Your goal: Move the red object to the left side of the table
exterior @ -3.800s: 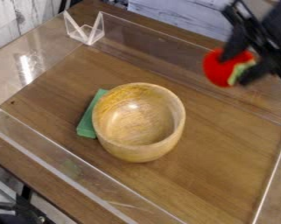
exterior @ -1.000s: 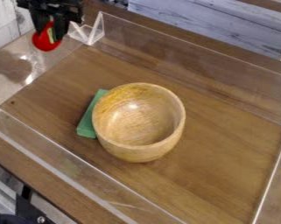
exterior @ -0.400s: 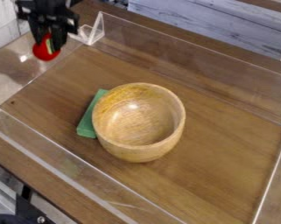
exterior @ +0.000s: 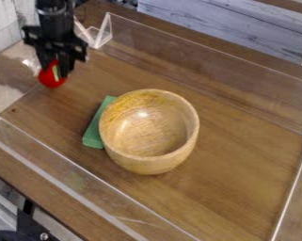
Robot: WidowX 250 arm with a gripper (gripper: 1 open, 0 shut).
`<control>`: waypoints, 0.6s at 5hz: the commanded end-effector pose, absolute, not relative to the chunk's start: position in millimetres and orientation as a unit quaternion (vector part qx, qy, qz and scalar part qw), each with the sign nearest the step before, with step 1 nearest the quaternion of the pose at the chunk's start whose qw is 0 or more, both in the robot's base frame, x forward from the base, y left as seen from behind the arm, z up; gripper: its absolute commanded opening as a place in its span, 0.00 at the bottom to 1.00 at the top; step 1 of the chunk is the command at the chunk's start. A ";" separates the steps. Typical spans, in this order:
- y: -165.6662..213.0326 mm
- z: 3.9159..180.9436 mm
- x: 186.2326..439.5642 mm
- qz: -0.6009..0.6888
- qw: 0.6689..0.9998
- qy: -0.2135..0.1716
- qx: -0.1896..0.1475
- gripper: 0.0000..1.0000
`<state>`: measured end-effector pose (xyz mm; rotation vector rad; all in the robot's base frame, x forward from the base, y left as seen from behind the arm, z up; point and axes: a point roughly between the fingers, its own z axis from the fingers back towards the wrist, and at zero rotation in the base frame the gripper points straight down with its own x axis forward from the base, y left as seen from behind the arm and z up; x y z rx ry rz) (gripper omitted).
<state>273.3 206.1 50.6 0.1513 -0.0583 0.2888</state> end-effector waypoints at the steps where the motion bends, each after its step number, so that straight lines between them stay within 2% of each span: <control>1: 215.4 51.4 271.2 0.160 0.983 -0.041 0.083 0.00; 3: 216.8 33.3 276.2 0.155 0.985 -0.032 0.075 0.00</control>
